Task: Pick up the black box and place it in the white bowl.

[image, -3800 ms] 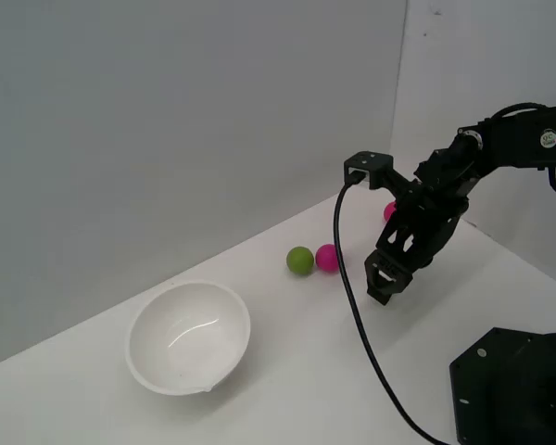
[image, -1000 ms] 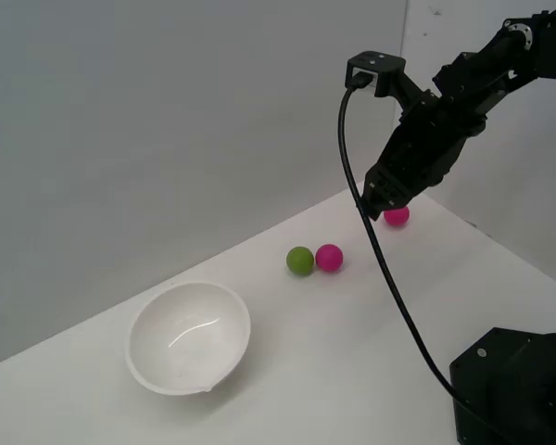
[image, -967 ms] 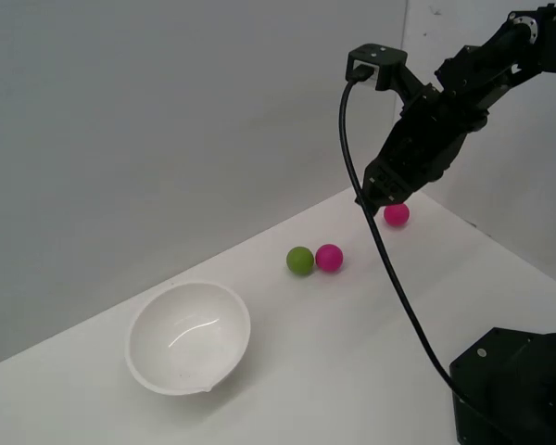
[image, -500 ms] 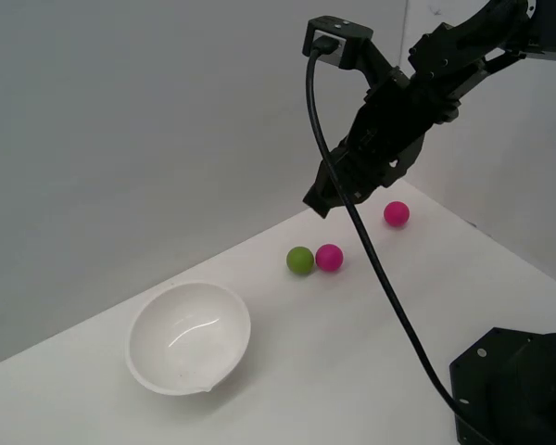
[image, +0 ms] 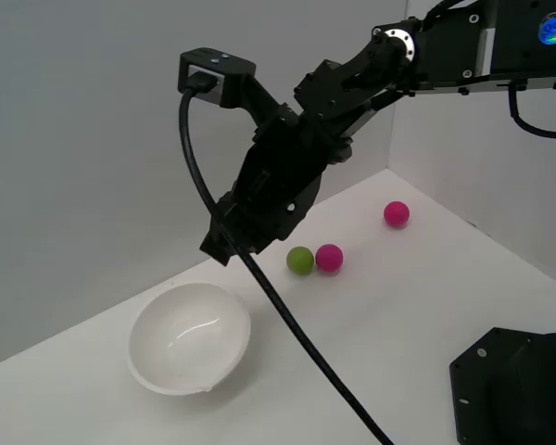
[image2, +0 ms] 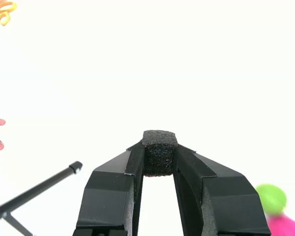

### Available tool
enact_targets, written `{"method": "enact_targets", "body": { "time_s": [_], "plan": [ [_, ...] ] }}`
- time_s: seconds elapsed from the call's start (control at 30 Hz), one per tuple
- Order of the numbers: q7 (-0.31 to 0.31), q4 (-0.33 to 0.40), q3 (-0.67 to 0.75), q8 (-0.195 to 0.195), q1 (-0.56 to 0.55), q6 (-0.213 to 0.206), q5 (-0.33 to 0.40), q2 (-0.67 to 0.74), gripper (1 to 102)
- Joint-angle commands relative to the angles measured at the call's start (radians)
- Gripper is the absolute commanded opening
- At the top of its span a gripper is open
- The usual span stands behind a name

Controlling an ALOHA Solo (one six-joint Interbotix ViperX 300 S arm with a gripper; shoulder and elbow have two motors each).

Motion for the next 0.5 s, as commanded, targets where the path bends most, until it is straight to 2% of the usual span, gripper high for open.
{"method": "enact_targets", "body": {
  "time_s": [0.0, 0.33, 0.47],
  "plan": [
    [-0.011, -0.038, -0.012, -0.002, -0.032, -0.025, -0.048, -0.017, 4],
    [-0.092, -0.055, -0.091, -0.002, -0.097, -0.025, -0.064, -0.097, 4],
    [-0.106, -0.055, -0.118, -0.002, -0.114, -0.025, -0.063, -0.124, 4]
  ]
}}
